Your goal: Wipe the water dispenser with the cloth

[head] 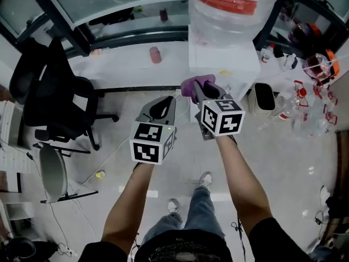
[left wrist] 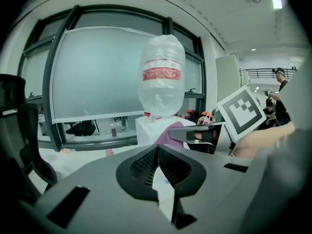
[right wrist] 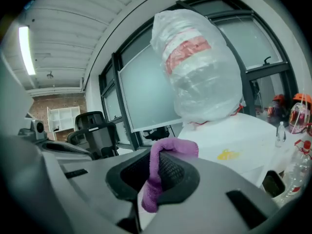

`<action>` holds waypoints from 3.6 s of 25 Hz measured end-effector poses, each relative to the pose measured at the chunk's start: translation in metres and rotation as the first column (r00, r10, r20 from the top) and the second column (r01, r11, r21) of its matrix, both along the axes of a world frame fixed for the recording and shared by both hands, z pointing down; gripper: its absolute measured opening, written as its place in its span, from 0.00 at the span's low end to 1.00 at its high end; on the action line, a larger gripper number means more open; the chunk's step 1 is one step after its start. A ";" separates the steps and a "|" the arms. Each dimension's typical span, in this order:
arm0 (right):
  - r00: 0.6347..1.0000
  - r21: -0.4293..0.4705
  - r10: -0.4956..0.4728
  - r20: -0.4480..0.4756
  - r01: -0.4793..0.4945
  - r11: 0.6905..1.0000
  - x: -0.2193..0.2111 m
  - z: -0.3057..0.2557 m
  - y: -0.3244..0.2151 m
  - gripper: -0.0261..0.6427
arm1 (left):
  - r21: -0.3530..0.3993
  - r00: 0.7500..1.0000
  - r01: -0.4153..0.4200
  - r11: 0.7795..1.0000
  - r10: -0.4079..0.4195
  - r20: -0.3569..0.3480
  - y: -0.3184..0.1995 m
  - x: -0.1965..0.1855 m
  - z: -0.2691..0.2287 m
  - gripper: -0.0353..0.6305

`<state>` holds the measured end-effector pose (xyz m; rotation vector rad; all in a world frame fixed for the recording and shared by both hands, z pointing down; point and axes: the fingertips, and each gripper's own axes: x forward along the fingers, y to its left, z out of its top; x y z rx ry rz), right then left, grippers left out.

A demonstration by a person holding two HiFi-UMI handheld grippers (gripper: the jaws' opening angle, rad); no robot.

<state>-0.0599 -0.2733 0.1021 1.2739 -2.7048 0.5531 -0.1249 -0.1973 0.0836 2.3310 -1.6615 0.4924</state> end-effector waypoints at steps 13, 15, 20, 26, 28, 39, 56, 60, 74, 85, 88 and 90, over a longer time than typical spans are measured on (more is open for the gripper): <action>0.998 -0.045 0.005 0.067 -0.002 0.999 0.024 0.042 -0.059 0.09 | -0.069 1.000 -0.025 0.997 0.025 -0.013 -0.055 0.049 0.037 0.09; 0.997 -0.044 0.021 0.075 -0.018 0.999 0.037 0.043 -0.062 0.09 | -0.069 0.999 -0.043 0.997 0.042 -0.014 -0.059 0.063 0.038 0.09; 0.997 -0.022 0.038 0.065 -0.037 0.999 0.069 0.039 -0.070 0.09 | -0.082 0.997 -0.071 0.994 0.071 -0.007 -0.067 0.092 0.043 0.09; 0.995 -0.018 0.086 0.049 -0.085 0.996 0.112 0.038 -0.077 0.09 | -0.092 0.994 -0.104 0.990 0.102 -0.023 -0.076 0.122 0.050 0.09; 0.994 -0.019 0.100 0.042 -0.099 0.995 0.127 0.039 -0.079 0.09 | -0.091 0.993 -0.113 0.989 0.111 -0.026 -0.080 0.132 0.050 0.09; 0.983 -0.022 0.183 0.002 -0.183 0.983 0.208 0.046 -0.090 0.09 | -0.094 0.986 -0.167 0.982 0.165 -0.026 -0.103 0.183 0.052 0.09; 0.969 0.023 0.214 -0.127 -0.213 0.977 0.240 0.084 -0.091 0.09 | -0.104 0.976 -0.216 0.971 0.214 -0.036 -0.104 0.183 0.089 0.09; 0.967 0.009 0.213 -0.138 -0.213 0.977 0.240 0.108 -0.093 0.09 | -0.117 0.976 -0.218 0.969 0.215 -0.041 -0.106 0.181 0.111 0.09; 0.952 0.051 0.254 -0.173 -0.249 0.967 0.246 0.182 -0.097 0.09 | -0.062 0.960 -0.280 0.958 0.278 -0.036 -0.110 0.182 0.178 0.09; 0.935 0.143 0.297 -0.196 -0.272 0.952 0.235 0.247 -0.099 0.09 | 0.016 0.949 -0.313 0.950 0.314 -0.023 -0.110 0.154 0.246 0.09; 0.931 0.171 0.309 -0.194 -0.278 0.945 0.237 0.259 -0.099 0.09 | 0.037 0.948 -0.317 0.948 0.318 -0.019 -0.113 0.151 0.260 0.09; 0.930 0.188 0.315 -0.189 -0.281 0.941 0.238 0.267 -0.099 0.09 | 0.054 0.947 -0.320 0.946 0.321 -0.013 -0.116 0.151 0.268 0.09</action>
